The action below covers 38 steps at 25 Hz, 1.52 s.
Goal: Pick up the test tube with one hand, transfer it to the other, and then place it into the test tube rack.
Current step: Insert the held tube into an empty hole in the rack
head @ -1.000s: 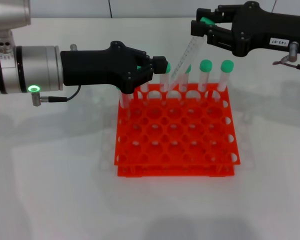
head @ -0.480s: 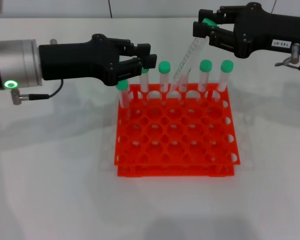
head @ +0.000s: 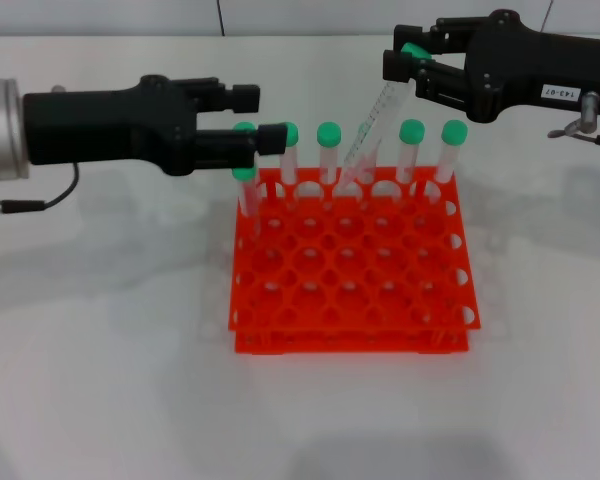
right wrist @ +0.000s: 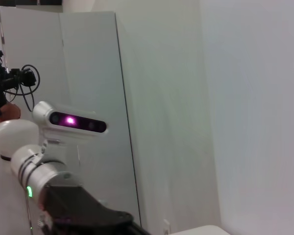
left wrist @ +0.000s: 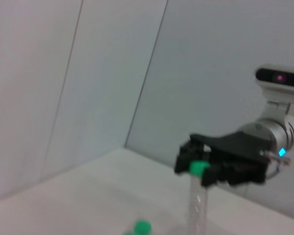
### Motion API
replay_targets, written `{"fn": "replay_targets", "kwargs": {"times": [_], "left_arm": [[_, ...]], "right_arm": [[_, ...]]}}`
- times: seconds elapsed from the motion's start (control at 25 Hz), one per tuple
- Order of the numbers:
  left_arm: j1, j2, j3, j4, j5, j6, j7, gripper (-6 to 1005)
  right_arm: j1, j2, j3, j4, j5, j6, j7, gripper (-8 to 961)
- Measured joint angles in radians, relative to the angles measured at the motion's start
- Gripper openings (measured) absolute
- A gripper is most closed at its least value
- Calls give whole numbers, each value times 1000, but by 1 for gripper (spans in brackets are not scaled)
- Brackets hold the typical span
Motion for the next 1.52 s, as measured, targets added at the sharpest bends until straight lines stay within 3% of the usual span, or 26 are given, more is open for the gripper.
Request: {"fn": "replay_targets", "kwargs": {"times": [0.2,0.32,0.72,1.04,1.16,1.52], "left_arm": [[81,1,31,140,45,51,-117,676],[135,3,29,217,77,82,-163,884],[225,10,19,259,282,114,-146,880],[271,15,-20,253,322,119,-44,879],[276,22,-22,249,329,119,-26,879],[242,39,-20,249,398,135,-9,879]], "right_arm": [[-2,0,0,0,-1,-4,0,281],[-3,2,0,0,-1,-8,0,281],[-10,7,-28,-3,-2,0,-26,281],[12,11,-86,-9,16,67,-27,281],[19,11,-146,-15,36,143,-28,281],[30,12,-184,-16,41,193,-44,281]]}}
